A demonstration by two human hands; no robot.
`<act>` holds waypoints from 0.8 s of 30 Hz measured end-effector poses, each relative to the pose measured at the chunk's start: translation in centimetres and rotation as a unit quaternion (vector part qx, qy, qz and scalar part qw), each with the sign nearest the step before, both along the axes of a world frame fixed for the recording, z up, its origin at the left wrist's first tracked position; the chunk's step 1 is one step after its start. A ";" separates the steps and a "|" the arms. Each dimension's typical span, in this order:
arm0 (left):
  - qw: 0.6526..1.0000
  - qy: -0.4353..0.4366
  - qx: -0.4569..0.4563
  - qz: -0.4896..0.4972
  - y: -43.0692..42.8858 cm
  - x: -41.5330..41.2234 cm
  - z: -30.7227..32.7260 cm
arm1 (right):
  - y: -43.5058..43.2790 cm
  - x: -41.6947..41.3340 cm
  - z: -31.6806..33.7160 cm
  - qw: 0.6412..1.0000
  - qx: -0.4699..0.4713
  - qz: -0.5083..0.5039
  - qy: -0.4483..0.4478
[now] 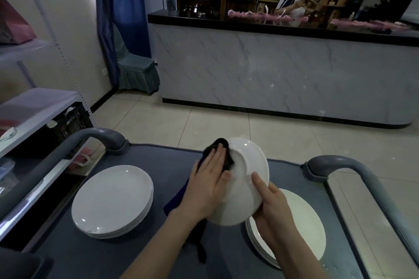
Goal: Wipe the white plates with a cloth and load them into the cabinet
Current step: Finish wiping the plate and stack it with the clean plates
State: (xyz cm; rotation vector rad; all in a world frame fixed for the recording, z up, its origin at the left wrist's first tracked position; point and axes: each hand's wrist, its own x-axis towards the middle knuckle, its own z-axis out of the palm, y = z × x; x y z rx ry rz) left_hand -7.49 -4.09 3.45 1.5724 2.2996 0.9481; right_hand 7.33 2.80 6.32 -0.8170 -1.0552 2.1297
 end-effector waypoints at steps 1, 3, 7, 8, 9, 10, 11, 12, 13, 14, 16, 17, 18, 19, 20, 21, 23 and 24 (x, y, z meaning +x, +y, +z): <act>1.000 -0.013 0.005 0.002 -0.4 -0.3 -0.4 | 0.2 0.1 0.2 1.000 0.003 -0.001 0.005; 0.998 -0.051 0.028 -0.013 -1.7 0.0 -1.3 | 0.8 0.2 0.5 1.000 0.002 -0.013 0.009; 0.996 -0.043 0.052 -0.060 -3.3 3.8 -2.2 | 1.7 -0.1 0.8 0.999 0.003 -0.037 0.010; 0.996 -0.033 0.054 -0.067 -3.1 4.7 -2.1 | 1.7 -0.2 0.8 0.999 0.000 -0.035 0.014; 0.996 -0.021 0.057 -0.070 -2.6 5.2 -1.8 | 1.6 -0.3 0.6 0.999 -0.006 -0.027 0.021; 0.996 -0.005 0.058 -0.072 -2.0 5.3 -1.4 | 1.3 -0.4 0.4 0.999 -0.010 -0.015 0.029; 0.996 0.012 0.055 -0.072 -1.4 5.0 -0.9 | 1.0 -0.4 0.2 0.999 -0.014 -0.003 0.032; 0.996 0.026 0.047 -0.069 -0.7 4.5 -0.4 | 0.7 -0.4 0.0 0.999 -0.017 0.005 0.029; 0.997 0.033 0.034 -0.060 -0.2 3.7 -0.1 | 0.5 -0.3 -0.2 1.000 -0.018 0.010 0.020; 0.998 0.032 0.021 -0.047 0.2 2.9 0.1 | 0.3 -0.3 -0.3 1.000 -0.018 0.013 0.011; 1.000 0.020 0.002 -0.021 0.4 1.3 0.1 | 0.2 -0.3 -0.3 1.000 -0.014 0.011 -0.001; 1.000 0.018 -0.003 -0.013 0.1 0.7 -0.2 | 0.3 -0.2 -0.2 1.000 -0.013 0.007 -0.002; 1.000 0.018 -0.006 -0.009 -0.4 0.3 -0.5 | 0.5 -0.1 -0.1 1.000 -0.013 0.000 0.000; 1.000 0.011 -0.005 -0.010 -1.0 0.1 -0.9 | 0.8 0.0 0.1 1.000 -0.012 -0.009 0.001; 1.000 -0.001 0.001 -0.014 -1.7 0.1 -1.4 | 1.1 0.1 0.3 1.000 -0.010 -0.017 0.002; 1.000 -0.017 0.010 -0.017 -2.4 0.4 -1.8 | 1.3 0.2 0.4 1.000 -0.006 -0.022 0.002; 0.999 -0.034 0.020 -0.022 -3.4 1.9 -2.2 | 1.6 0.2 0.5 1.000 0.001 -0.028 -0.001; 0.999 -0.026 0.020 -0.027 -3.6 3.0 -2.2 | 1.7 0.1 0.4 1.000 0.002 -0.030 -0.002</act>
